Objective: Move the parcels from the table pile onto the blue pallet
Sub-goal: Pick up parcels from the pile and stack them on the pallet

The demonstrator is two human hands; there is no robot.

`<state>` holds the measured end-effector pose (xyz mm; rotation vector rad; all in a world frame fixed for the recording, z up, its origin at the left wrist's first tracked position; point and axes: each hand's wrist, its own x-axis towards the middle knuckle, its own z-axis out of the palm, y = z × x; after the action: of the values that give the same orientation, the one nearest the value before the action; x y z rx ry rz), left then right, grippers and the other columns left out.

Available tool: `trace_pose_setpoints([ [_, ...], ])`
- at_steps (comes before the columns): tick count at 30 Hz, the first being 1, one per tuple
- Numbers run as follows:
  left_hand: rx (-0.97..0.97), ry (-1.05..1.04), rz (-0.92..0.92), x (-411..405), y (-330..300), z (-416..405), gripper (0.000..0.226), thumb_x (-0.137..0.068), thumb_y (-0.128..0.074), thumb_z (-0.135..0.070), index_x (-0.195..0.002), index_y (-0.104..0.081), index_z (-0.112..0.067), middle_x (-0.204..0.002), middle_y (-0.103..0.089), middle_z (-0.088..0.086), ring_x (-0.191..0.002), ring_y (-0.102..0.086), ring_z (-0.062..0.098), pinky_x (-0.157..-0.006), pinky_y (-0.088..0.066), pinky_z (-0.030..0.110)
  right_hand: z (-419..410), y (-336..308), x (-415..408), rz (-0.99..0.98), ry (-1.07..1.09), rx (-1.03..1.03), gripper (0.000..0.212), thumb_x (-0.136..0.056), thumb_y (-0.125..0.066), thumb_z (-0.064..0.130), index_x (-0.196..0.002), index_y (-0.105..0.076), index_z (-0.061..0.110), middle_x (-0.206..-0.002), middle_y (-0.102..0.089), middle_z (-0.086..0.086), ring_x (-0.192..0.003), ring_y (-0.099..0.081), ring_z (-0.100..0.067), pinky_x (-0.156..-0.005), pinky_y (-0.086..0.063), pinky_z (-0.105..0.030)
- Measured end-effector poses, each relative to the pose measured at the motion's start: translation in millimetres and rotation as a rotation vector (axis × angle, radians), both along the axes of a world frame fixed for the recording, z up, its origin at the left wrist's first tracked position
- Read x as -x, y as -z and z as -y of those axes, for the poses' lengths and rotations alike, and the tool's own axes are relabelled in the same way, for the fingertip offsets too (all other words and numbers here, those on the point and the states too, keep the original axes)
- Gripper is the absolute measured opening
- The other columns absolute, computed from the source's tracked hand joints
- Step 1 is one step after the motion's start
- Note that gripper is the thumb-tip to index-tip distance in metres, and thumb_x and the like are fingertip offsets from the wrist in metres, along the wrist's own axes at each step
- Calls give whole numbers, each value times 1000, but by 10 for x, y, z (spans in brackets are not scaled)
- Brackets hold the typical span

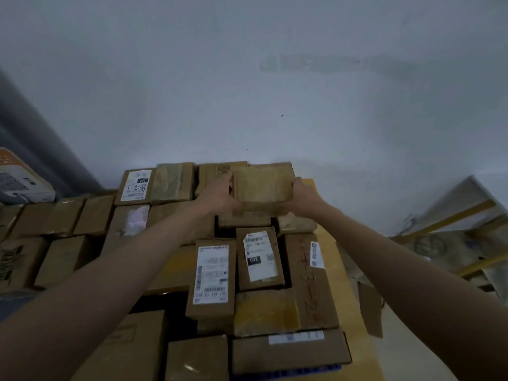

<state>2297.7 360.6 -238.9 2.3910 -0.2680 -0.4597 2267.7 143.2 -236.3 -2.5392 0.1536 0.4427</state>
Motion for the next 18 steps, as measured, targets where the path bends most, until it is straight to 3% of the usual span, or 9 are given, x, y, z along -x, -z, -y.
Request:
trace_pose_setpoints([
  [2, 56, -11, -15, -259, 58, 128, 80, -78, -80, -20, -145, -37, -21, -117, -56, -10, -102, -57, 10, -73, -46, 19, 122, 45, -265, 37, -6, -14, 46, -93, -62, 20, -128, -42, -2, -124, -53, -22, -104, -60, -39, -85, -55, -49],
  [5, 100, -35, -24, -648, 165, 334, 79, -77, -81, -25, -144, -39, -21, -128, -56, -4, -115, -56, 16, -93, -48, 30, 278, 138, -668, 57, 46, -54, 51, -93, -60, 30, -131, -39, 3, -125, -52, -18, -108, -57, -38, -89, -53, -49],
  [9, 87, -91, -16, -1119, 321, 535, 89, -79, -79, -33, -151, -28, -26, -124, -52, -4, -104, -48, 11, -86, -39, 21, 471, 329, -1191, 37, 137, -73, 40, -93, -56, 25, -127, -41, 10, -117, -55, -15, -102, -59, -34, -90, -53, -53],
  [18, 50, -122, -29, -1703, 796, 724, 87, -79, -80, -32, -149, -30, -24, -124, -56, 1, -100, -50, 12, -81, -41, 22, 572, 867, -1787, 45, 150, -57, 47, -91, -60, 28, -131, -41, 13, -114, -57, -12, -100, -60, -31, -87, -54, -50],
])
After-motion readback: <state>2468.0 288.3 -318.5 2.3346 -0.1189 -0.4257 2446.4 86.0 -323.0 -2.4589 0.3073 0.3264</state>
